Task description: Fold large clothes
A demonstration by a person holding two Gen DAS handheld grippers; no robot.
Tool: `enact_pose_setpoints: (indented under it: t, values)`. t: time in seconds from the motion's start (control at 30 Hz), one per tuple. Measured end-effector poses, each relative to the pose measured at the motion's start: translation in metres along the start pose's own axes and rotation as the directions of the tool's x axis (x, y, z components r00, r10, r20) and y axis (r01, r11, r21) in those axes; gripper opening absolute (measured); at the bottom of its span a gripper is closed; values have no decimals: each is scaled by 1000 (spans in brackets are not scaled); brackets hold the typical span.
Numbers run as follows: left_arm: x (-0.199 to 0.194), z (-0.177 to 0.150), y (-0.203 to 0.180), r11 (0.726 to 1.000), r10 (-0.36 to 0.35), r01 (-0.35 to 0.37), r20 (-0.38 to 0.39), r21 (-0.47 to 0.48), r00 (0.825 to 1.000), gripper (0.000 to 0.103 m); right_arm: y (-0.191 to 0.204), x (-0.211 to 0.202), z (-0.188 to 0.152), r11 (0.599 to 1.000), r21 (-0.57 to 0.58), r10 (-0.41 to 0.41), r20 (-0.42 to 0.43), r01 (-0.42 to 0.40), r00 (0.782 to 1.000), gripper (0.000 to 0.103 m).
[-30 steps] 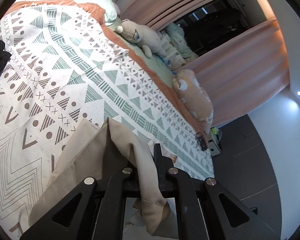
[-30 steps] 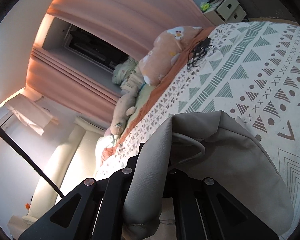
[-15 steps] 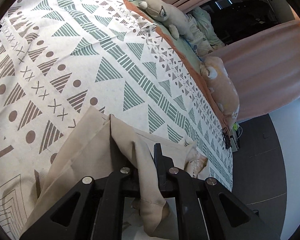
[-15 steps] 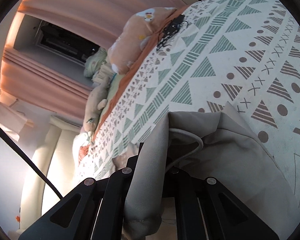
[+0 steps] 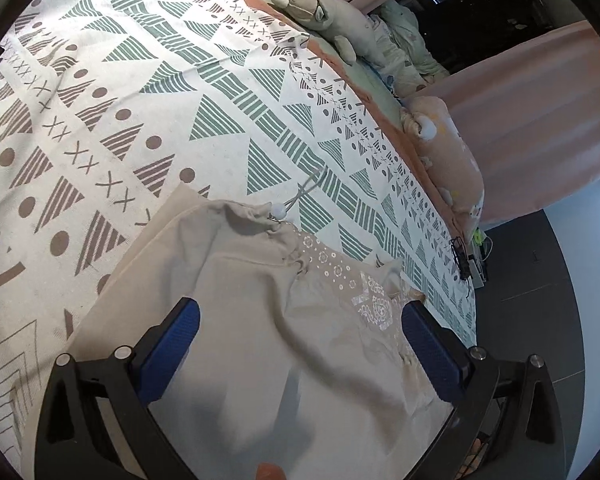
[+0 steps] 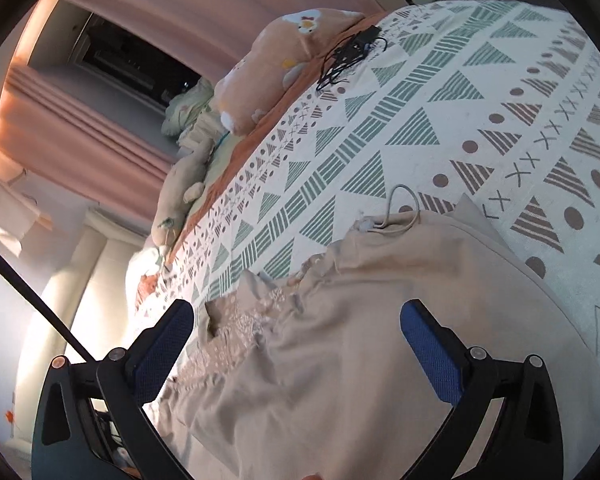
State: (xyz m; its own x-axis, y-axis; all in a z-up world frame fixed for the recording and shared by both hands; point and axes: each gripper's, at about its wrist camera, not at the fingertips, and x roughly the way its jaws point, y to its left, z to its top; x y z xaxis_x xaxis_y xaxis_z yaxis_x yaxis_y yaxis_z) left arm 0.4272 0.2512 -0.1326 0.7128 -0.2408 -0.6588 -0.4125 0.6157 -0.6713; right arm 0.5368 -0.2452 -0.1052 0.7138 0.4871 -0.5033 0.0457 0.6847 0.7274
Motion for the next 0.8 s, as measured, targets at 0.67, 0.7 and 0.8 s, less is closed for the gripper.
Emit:
enact_pose_setpoints:
  t: [0.67,0.7,0.8]
  values:
    - [-111,-56,52,999,49,-50,114,9,992,93,115,-29,-43,939,-340,-85,-87,50,993,99]
    - [-115,-59,56,998,56,-56,119,2,991,90,120,-29,-45,935,-350,-91,-85,56,992,96]
    - [-120,-70,70,996,84,-82,113,-17,990,83,135,-26,-53,916,-393,-120,-87,77,989,88]
